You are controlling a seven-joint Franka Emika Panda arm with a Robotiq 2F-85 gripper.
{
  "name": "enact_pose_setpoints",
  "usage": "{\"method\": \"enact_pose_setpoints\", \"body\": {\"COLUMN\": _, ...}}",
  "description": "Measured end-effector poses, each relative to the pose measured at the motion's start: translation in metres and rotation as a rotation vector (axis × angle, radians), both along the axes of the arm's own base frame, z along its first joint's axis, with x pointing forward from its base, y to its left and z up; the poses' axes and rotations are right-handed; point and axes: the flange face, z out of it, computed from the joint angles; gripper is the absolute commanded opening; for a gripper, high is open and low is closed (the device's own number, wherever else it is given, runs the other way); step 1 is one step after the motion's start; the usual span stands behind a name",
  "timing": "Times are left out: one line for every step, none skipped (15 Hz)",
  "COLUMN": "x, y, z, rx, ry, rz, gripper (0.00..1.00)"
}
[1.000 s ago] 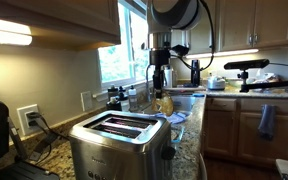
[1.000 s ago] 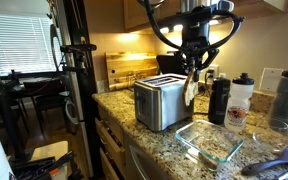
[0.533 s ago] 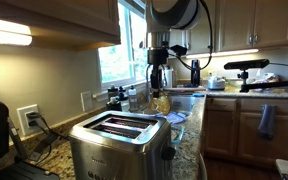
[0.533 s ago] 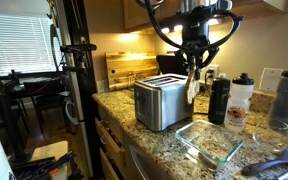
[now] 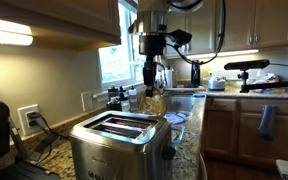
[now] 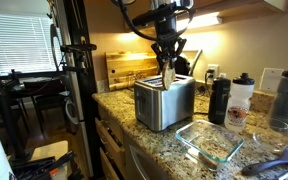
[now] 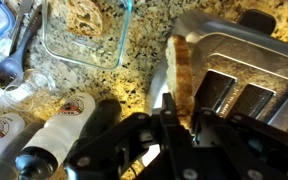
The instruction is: Place one slice of bread from the glass bowl inside the toaster
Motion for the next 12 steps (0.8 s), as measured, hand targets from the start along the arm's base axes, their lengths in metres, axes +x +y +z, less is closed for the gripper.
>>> {"method": "enact_pose_setpoints", "body": {"x": -0.007, "y": 0.012, "z": 0.005, "rx": -0.003, "ry": -0.010, "rz": 0.004, "gripper": 0.08}}
{"method": "enact_pose_setpoints", "body": {"x": -0.011, "y": 0.017, "z": 0.009, "rx": -0.007, "ry": -0.020, "rz": 0.006, "gripper": 0.08}}
{"method": "enact_pose_setpoints", "body": {"x": -0.014, "y": 0.018, "z": 0.012, "rx": -0.010, "ry": -0.026, "rz": 0.008, "gripper": 0.08}}
{"method": "enact_pose_setpoints", "body": {"x": -0.015, "y": 0.016, "z": 0.014, "rx": -0.012, "ry": -0.030, "rz": 0.007, "gripper": 0.08}}
{"method": "enact_pose_setpoints", "body": {"x": -0.015, "y": 0.013, "z": 0.014, "rx": -0.013, "ry": -0.031, "rz": 0.002, "gripper": 0.08}}
{"method": "enact_pose_setpoints", "body": {"x": -0.014, "y": 0.010, "z": 0.013, "rx": -0.015, "ry": -0.030, "rz": -0.003, "gripper": 0.08}}
{"method": "enact_pose_setpoints", "body": {"x": -0.014, "y": 0.009, "z": 0.013, "rx": -0.016, "ry": -0.029, "rz": -0.005, "gripper": 0.08}}
{"method": "enact_pose_setpoints", "body": {"x": -0.014, "y": 0.007, "z": 0.012, "rx": -0.016, "ry": -0.028, "rz": -0.008, "gripper": 0.08}}
{"method": "enact_pose_setpoints", "body": {"x": -0.014, "y": 0.005, "z": 0.012, "rx": -0.019, "ry": -0.028, "rz": -0.010, "gripper": 0.08}}
{"method": "enact_pose_setpoints", "body": {"x": -0.014, "y": 0.004, "z": 0.012, "rx": -0.023, "ry": -0.028, "rz": -0.010, "gripper": 0.08}}
{"method": "enact_pose_setpoints", "body": {"x": -0.014, "y": 0.003, "z": 0.012, "rx": -0.027, "ry": -0.029, "rz": -0.009, "gripper": 0.08}}
{"method": "enact_pose_setpoints", "body": {"x": -0.014, "y": 0.003, "z": 0.012, "rx": -0.031, "ry": -0.029, "rz": -0.008, "gripper": 0.08}}
